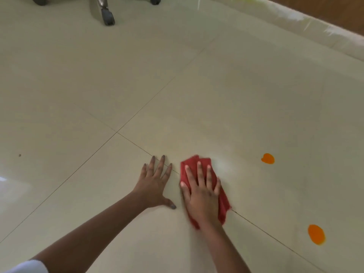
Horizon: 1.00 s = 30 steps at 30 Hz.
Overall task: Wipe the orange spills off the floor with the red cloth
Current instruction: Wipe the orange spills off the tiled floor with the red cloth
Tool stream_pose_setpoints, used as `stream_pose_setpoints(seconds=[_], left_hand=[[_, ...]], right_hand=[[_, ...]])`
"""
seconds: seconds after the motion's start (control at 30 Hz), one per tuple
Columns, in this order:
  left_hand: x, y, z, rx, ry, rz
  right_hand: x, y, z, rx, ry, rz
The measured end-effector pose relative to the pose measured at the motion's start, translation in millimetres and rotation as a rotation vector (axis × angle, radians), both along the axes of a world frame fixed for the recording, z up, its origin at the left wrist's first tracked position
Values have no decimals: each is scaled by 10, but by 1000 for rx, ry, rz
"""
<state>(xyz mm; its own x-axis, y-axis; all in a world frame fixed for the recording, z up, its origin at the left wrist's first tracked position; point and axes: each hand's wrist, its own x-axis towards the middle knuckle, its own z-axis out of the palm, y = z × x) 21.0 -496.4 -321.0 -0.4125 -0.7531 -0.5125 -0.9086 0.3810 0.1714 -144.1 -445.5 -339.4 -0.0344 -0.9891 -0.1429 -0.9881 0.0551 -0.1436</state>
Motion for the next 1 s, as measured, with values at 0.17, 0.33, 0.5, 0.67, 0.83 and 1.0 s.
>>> stream_pose_setpoints(seconds=[0.17,0.33,0.5,0.67,0.83,1.0], left_hand=[[-93,-100,98,6,-34,5],[-373,-441,199,88,-60,42],[-571,-452,142,124,-189,85],[-597,-460,193,142,-204,110],[-647,-452,284,118,-279,104],[-813,-459,415,134,-378,83]], right_hand=[[-583,-729,-27,24,-33,-272],[-109,-503,-51,-81,-80,-385],[-598,-1441,-32,13,-47,-61],[-1289,-1887,103,229,72,-115],[-1379,-1591,136,367,71,8],[-1443,-1184,156,290,80,39]])
